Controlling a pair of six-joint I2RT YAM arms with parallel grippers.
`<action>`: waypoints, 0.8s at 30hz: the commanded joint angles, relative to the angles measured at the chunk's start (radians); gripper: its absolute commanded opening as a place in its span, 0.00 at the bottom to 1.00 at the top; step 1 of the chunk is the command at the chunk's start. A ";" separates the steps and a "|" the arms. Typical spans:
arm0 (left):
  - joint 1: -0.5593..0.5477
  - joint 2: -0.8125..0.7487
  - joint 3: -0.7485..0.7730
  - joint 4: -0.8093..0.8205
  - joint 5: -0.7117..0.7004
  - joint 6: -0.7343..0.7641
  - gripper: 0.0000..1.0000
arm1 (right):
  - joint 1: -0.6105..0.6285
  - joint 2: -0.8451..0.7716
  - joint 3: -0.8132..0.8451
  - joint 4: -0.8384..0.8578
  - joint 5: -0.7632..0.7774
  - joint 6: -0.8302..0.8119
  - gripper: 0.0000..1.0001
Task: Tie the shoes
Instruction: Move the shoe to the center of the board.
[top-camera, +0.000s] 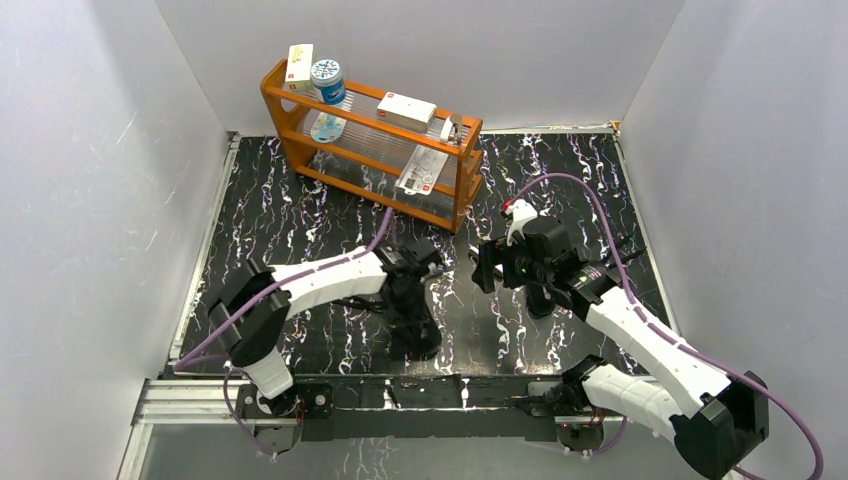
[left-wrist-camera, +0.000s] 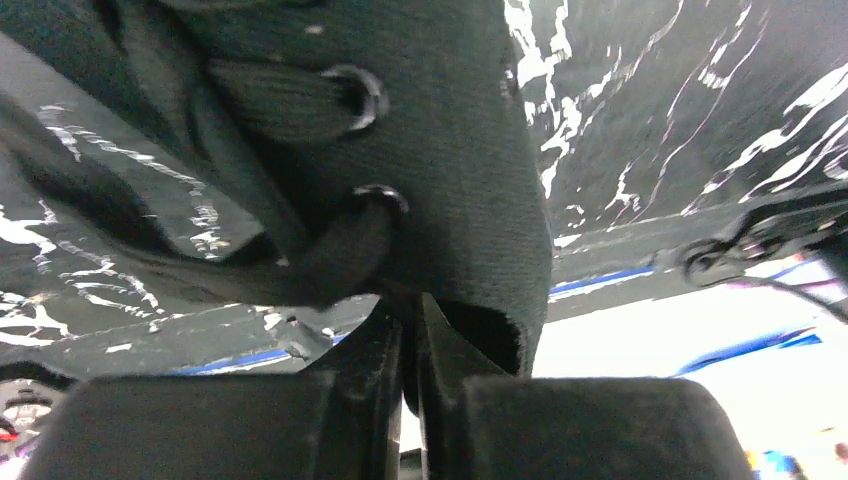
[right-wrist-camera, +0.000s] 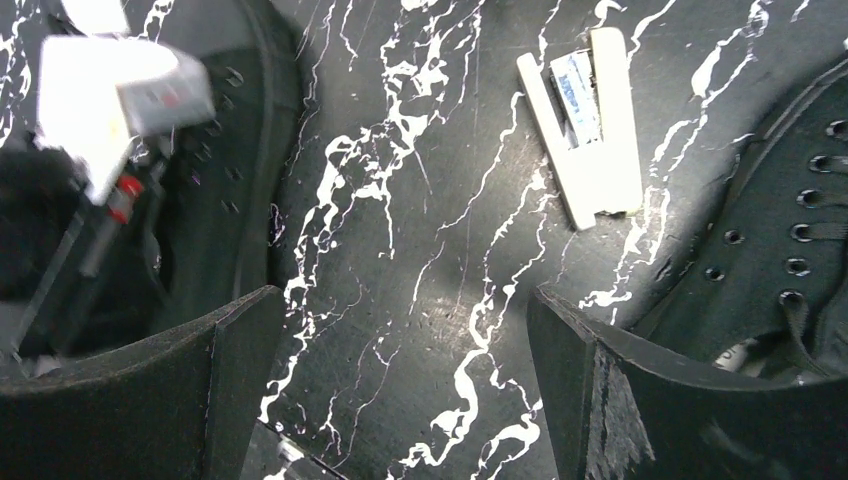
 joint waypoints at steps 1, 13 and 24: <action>-0.082 0.011 0.021 0.005 0.011 0.007 0.17 | 0.000 0.017 0.029 0.012 -0.085 -0.009 0.98; 0.056 -0.425 -0.071 -0.124 -0.110 -0.108 0.89 | 0.040 0.172 -0.014 0.044 -0.369 -0.004 0.94; 0.393 -0.630 -0.385 0.069 0.006 -0.402 0.66 | 0.309 0.367 0.092 0.049 -0.229 0.023 0.88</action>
